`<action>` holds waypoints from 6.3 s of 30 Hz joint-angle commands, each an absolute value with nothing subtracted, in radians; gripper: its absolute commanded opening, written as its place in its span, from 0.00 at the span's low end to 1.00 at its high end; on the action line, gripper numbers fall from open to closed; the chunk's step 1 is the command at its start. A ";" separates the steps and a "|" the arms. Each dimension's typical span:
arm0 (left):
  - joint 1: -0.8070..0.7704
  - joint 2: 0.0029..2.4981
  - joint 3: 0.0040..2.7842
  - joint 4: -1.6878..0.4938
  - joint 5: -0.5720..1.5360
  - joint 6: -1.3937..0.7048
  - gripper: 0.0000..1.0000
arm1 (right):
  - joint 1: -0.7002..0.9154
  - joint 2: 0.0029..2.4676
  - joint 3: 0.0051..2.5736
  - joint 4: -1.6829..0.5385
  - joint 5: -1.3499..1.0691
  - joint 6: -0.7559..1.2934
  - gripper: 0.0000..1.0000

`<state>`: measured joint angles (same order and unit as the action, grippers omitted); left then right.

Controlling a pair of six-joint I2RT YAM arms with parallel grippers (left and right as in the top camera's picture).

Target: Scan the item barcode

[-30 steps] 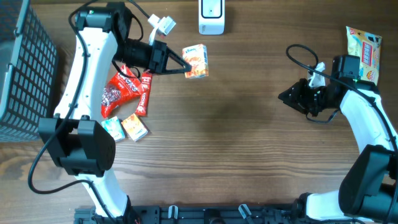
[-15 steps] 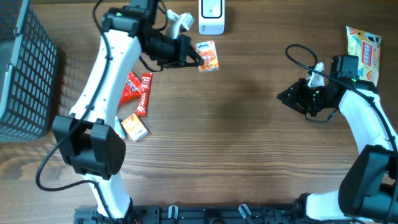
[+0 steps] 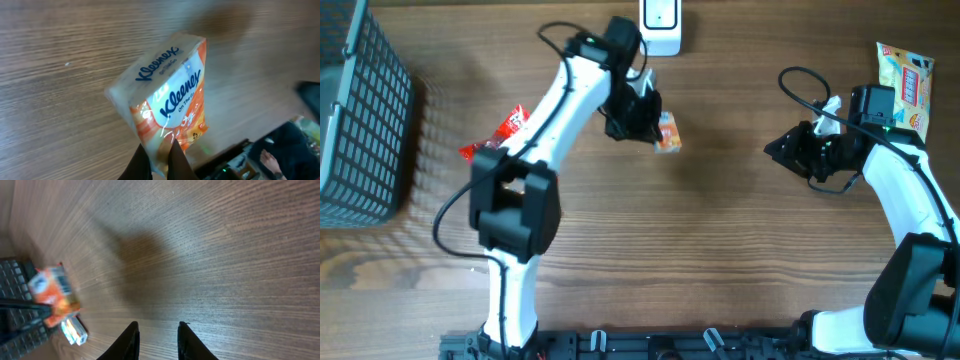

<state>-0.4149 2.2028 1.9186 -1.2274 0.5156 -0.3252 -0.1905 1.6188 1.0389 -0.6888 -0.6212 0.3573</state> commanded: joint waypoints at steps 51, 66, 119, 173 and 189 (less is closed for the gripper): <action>0.074 2.173 2.230 -1.685 0.319 -0.345 1.00 | 0.402 1.819 1.039 -0.487 -0.395 0.817 0.84; 0.074 2.173 2.230 -1.684 0.320 -0.345 1.00 | 0.403 1.877 1.039 -0.352 -0.393 0.810 0.62; 0.074 2.173 2.230 -1.669 0.320 -0.345 1.00 | 0.523 1.763 1.239 -0.894 0.382 0.495 0.04; 0.074 2.173 2.230 -1.669 0.318 -0.345 1.00 | 0.443 1.851 1.562 -1.235 0.156 0.318 1.00; 0.074 2.173 2.230 -1.665 0.290 -0.345 1.00 | 0.160 1.754 1.335 -1.277 -0.178 0.126 1.00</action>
<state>0.0780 2.1838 2.2208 -1.6707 0.3023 -0.3504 0.1600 1.8427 1.3895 -1.3148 -0.1219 0.1253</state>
